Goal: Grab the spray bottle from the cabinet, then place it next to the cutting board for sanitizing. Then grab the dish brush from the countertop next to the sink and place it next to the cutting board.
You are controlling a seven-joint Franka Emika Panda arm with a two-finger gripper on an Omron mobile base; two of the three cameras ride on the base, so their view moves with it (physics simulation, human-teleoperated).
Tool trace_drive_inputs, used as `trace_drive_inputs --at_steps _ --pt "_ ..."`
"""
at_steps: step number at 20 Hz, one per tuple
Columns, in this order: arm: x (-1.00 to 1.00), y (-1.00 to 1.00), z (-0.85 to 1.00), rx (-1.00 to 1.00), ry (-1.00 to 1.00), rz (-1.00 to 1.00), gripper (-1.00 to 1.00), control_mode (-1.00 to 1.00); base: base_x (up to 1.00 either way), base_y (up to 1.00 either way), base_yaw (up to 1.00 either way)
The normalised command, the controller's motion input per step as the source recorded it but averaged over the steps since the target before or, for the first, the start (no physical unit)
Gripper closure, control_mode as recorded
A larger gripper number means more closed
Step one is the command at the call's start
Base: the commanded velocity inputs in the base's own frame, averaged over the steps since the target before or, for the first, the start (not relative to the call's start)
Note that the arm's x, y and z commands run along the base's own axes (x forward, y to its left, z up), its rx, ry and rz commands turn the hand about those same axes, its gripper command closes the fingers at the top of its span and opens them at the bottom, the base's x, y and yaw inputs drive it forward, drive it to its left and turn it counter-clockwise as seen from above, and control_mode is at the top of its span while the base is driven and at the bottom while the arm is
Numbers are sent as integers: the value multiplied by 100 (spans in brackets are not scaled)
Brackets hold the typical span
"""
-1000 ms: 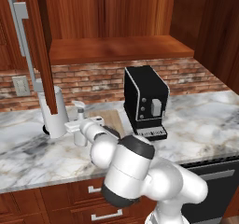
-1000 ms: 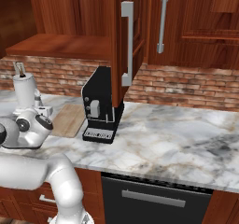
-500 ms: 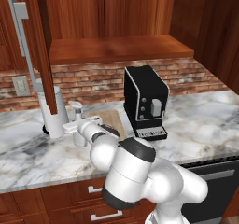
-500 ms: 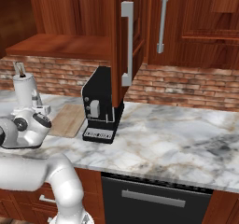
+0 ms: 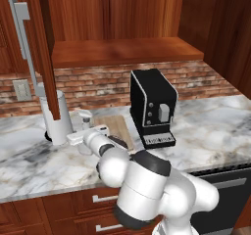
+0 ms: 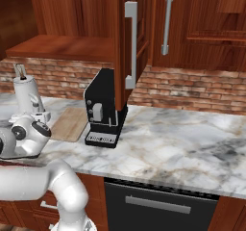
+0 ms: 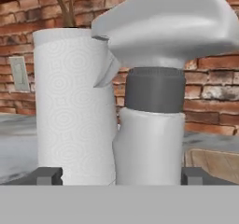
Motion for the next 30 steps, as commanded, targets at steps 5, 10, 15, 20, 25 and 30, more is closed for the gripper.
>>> trace_drive_inputs --at_steps 5,10,15,20,25,30 --pt "-28 0 0 0 0 -4 -100 -100 0 0 0" --pt "-11 0 0 0 0 -5 -100 -100 0 0 0" --pt "-29 -2 0 0 0 -5 -100 -100 0 0 0" --pt "-67 -7 22 3 -1 -9 -100 -100 0 0 0" --pt "-60 -1 85 11 -1 -6 -100 -100 0 0 0" --pt "-44 -9 100 6 4 -1 -100 -100 0 0 0"
